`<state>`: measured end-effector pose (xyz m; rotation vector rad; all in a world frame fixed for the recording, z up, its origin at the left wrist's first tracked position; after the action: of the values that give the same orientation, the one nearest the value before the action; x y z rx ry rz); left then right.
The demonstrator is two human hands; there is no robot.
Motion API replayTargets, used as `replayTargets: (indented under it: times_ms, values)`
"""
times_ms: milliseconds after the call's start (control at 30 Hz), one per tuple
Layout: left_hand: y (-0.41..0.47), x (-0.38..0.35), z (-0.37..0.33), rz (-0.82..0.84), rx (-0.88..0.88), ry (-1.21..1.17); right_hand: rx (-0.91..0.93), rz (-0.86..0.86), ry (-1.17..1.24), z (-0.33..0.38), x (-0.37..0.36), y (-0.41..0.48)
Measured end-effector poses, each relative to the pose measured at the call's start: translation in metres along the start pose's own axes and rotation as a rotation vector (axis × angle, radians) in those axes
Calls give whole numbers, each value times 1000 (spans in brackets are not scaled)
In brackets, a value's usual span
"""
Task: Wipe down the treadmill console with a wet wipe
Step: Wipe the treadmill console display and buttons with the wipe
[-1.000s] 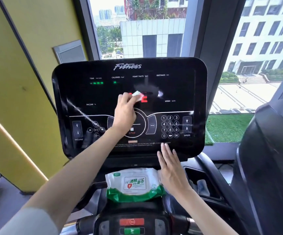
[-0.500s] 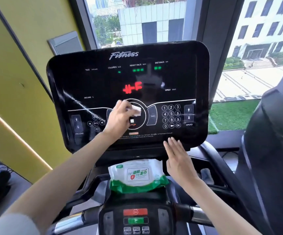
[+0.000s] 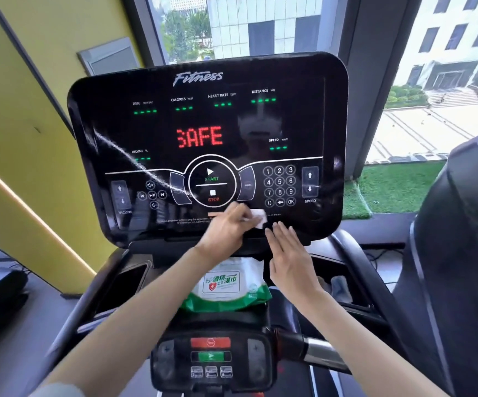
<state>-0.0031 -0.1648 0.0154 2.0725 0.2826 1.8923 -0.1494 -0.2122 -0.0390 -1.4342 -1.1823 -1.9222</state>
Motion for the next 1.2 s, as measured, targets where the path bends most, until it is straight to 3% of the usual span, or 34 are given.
replayTargets:
  times_ms: [133, 267, 367, 467, 567, 700, 833, 1000, 1200]
  values:
    - [-10, 3, 14, 58, 24, 46, 43, -31, -3, -1, 3, 1]
    - [-79, 32, 74, -195, 403, 13, 68, -44, 26, -3, 3, 0]
    - [-88, 33, 70, -341, 643, -65, 102, -46, 38, -5, 0, -1]
    - [-48, 15, 29, -374, 588, -147, 103, -21, 25, -4, -1, 1]
    - [1, -8, -17, -323, 423, -207, 100, -12, -8, -5, -1, 2]
    - [26, -13, -47, -231, 367, -238, 70, -23, -49, -1, -1, 4]
    - [0, -1, -18, -225, 319, -146, 61, -4, -87, 17, -3, 6]
    - [-47, 25, 44, -357, 430, -157, 227, -7, -40, 68, -2, 20]
    - [-95, 49, 109, -392, 493, -200, 224, 13, -12, 122, -15, 49]
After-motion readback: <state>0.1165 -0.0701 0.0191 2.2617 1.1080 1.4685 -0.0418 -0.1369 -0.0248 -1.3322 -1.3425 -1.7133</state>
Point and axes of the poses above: each hand's wrist, its own y-axis towards the middle knuckle, its own x-axis out of the back of the hand, z = x × y, the point moved 3 cm from there along y, towards the middle knuckle, and after that the axes turned 5 degrees about z, right-handed, at the moved point
